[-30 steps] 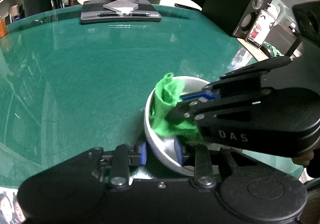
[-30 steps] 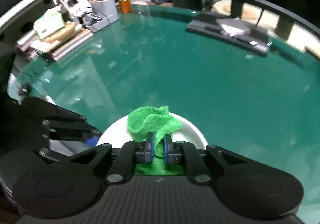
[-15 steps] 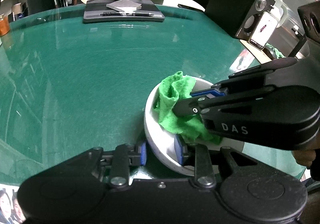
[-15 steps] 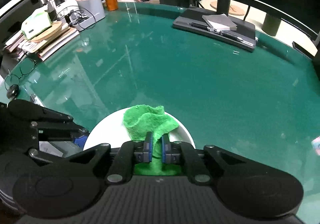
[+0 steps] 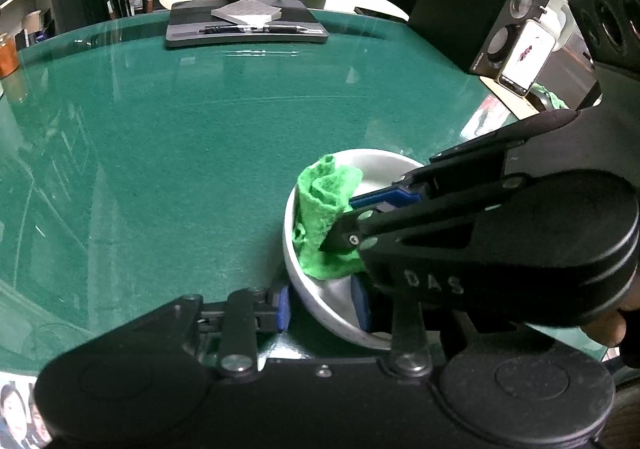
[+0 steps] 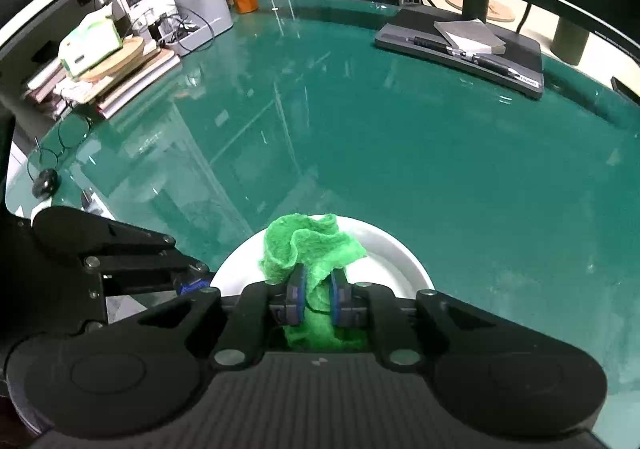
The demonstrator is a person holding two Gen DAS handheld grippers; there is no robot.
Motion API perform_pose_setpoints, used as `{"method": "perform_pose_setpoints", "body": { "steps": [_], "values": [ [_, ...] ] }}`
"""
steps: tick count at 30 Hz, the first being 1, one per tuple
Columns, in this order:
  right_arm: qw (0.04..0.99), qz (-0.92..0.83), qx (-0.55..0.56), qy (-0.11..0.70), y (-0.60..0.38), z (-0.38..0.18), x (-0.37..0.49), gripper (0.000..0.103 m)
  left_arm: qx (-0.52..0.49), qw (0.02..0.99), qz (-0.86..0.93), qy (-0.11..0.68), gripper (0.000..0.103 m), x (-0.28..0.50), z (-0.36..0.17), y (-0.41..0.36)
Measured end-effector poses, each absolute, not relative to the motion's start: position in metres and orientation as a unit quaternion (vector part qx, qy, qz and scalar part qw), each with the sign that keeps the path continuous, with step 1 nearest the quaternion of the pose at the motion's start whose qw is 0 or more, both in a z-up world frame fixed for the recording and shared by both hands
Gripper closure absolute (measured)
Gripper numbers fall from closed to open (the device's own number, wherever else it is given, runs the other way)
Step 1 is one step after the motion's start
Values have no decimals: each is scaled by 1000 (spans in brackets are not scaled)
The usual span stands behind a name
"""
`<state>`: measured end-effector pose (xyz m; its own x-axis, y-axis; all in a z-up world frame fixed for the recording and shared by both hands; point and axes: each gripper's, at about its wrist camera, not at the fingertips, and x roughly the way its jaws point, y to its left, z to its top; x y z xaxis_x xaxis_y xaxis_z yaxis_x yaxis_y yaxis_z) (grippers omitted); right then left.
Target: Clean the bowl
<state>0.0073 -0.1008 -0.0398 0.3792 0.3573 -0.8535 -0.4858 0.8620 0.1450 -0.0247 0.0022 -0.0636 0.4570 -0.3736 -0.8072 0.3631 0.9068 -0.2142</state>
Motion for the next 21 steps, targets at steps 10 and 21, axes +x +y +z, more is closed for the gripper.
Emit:
{"method": "perform_pose_setpoints", "body": {
  "steps": [10, 21],
  "values": [
    [833, 238, -73, 494, -99, -39, 7, 66, -4, 855, -211, 474, 71, -24, -63, 2],
    [834, 231, -73, 497, -96, -39, 9, 67, -4, 855, -207, 475, 71, -22, -63, 2]
  ]
}}
